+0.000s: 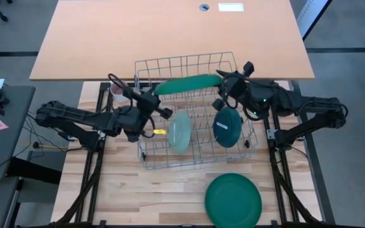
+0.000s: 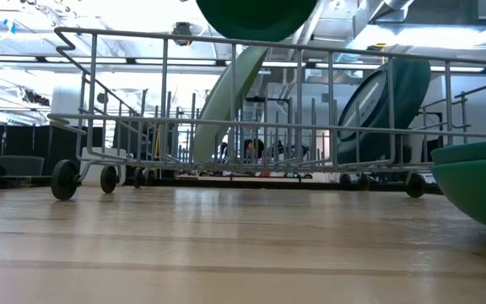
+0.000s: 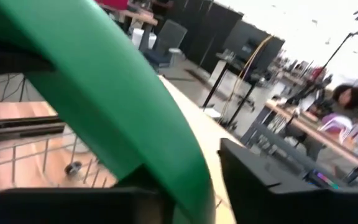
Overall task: Sort dishes
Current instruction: Put a green plate in the dish rack
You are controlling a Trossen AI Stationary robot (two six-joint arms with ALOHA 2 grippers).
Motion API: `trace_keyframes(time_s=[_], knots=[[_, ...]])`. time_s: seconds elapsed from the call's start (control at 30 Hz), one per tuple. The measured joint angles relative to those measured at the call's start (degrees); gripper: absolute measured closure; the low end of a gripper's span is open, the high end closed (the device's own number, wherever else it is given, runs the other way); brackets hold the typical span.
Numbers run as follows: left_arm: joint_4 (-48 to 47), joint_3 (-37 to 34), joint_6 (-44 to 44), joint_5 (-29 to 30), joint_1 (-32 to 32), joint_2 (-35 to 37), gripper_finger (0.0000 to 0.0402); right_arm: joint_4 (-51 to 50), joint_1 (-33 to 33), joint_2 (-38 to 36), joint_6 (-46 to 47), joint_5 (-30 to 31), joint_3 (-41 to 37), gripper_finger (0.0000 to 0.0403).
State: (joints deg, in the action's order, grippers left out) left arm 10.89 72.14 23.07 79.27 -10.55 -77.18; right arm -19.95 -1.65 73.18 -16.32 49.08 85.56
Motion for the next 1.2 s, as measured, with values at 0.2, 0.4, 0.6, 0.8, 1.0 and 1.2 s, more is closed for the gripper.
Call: trace_keyframes(time_s=[0.2, 0.4, 0.6, 0.8, 1.0, 1.2], knots=[[0.25, 0.02, 10.74, -4.06, 0.00, 2.20, 0.0398, -13.30, -2.65, -1.96, 10.53, -0.15, 0.00, 0.0183], [0.16, 0.03, 16.42, -5.83, -1.53, 5.25, 0.0399, -27.54, -6.29, -3.86, 25.42, 0.17, 0.00, 0.0145], [-4.17, 0.04, 19.23, -6.23, -3.08, 8.66, 0.0399, -39.13, -10.55, -4.34, 38.25, 0.26, 0.00, 0.0143], [-18.42, 0.13, 13.66, -6.21, -6.00, 12.31, 0.0399, -47.80, -14.49, -3.84, 49.78, 0.37, -1.85, 0.0143], [-34.68, 0.13, 0.91, -6.52, -9.21, 14.04, 0.0399, -46.20, -17.09, -3.77, 54.06, 0.39, -8.99, 0.0143], [-45.91, 0.23, -0.87, -8.60, -15.05, 11.58, 0.0399, -42.82, -19.24, -3.68, 55.30, 0.58, -12.88, 0.0149]])
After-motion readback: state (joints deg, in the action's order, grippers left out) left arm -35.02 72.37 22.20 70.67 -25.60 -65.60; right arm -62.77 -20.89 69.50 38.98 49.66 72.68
